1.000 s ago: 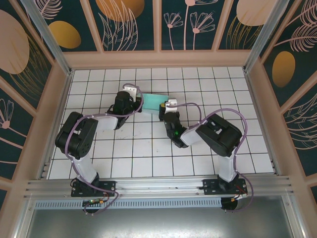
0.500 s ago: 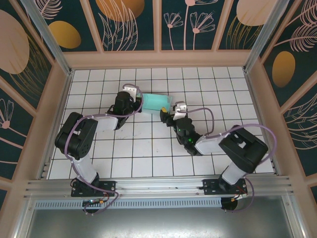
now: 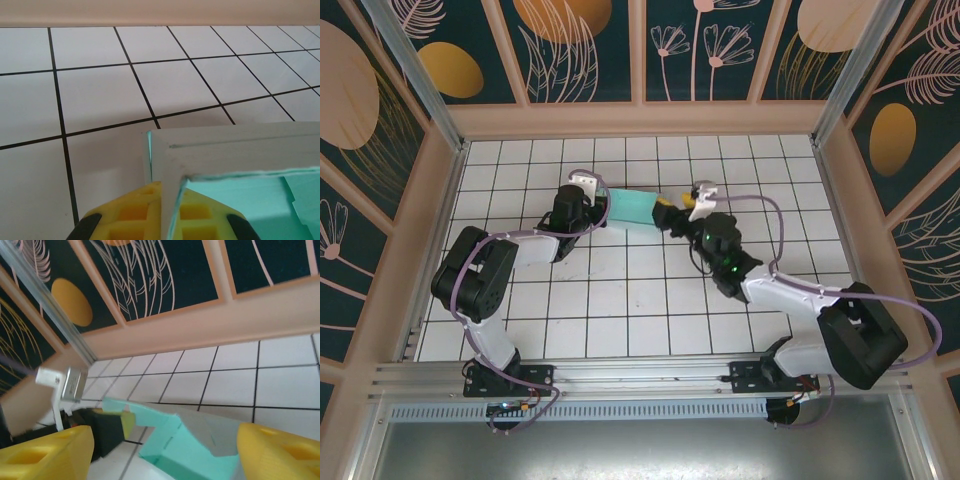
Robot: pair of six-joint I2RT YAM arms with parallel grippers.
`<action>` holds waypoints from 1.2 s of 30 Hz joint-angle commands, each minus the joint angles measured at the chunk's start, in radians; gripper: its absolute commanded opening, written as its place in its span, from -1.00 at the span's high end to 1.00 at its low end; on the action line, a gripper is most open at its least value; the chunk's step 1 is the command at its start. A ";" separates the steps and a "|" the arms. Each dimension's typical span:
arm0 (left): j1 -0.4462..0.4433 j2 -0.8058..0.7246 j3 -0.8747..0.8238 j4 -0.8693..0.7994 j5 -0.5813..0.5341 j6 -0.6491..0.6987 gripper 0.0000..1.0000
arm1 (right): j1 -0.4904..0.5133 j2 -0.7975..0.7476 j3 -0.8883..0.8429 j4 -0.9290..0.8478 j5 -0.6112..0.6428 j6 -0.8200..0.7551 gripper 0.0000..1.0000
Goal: Fold the paper box
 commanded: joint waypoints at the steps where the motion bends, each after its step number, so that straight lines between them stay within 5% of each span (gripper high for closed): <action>1: -0.008 -0.027 -0.022 -0.019 -0.022 0.024 1.00 | -0.061 0.036 0.071 -0.087 -0.148 0.184 -0.48; 9: -0.017 -0.029 -0.037 -0.005 -0.045 0.031 1.00 | -0.101 0.268 0.380 -0.421 -0.114 0.251 -0.46; 17: -0.024 -0.026 -0.043 0.002 -0.037 0.038 0.99 | -0.101 0.415 0.443 -0.451 -0.126 0.273 -0.36; 29: -0.025 -0.044 -0.065 0.015 0.006 0.024 0.47 | -0.102 0.461 0.399 -0.439 -0.118 0.264 -0.36; 36: -0.024 -0.111 -0.098 -0.021 0.027 0.034 -0.14 | -0.101 0.474 0.391 -0.434 -0.110 0.267 -0.36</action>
